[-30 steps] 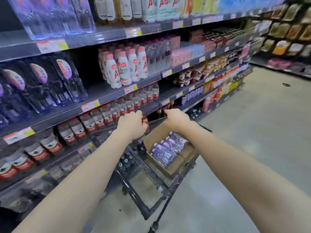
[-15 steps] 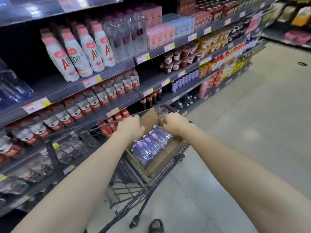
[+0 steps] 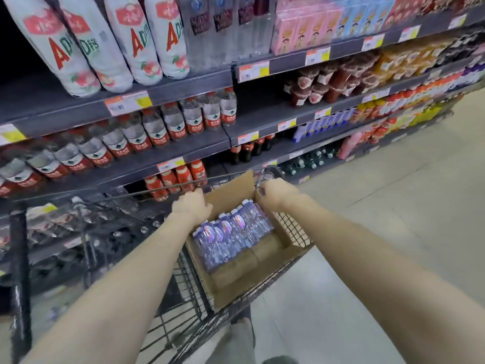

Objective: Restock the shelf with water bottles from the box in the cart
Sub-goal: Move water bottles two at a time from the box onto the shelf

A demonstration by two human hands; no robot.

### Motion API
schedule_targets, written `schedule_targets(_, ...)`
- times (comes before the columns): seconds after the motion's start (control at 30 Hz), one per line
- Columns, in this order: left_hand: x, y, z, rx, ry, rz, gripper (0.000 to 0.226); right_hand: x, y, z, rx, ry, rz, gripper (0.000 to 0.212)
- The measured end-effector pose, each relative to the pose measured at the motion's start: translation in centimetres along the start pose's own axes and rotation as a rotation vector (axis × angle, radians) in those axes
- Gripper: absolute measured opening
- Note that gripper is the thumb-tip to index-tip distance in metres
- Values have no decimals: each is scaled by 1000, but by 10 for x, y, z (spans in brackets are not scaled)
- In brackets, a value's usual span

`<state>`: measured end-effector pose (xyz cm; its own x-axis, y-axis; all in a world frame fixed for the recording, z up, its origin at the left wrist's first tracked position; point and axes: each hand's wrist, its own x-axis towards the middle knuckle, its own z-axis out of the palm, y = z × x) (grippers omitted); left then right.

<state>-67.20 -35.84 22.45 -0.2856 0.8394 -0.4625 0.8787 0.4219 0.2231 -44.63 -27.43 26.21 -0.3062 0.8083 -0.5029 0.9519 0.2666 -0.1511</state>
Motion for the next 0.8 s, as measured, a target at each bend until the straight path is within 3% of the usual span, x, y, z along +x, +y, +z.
schedule_targets(0.23,46,4,39,-77,-77,-111,54,90,6,25,-48,-142,-107,33)
schedule_targets(0.57,81,-11,145,-353,-201,-523,44,196,37,108,-129,-345,-172,29)
schedule_targets(0.8,105,-29,200,-489,-209,-666,55,231,53,166,-70,-284,-38,29)
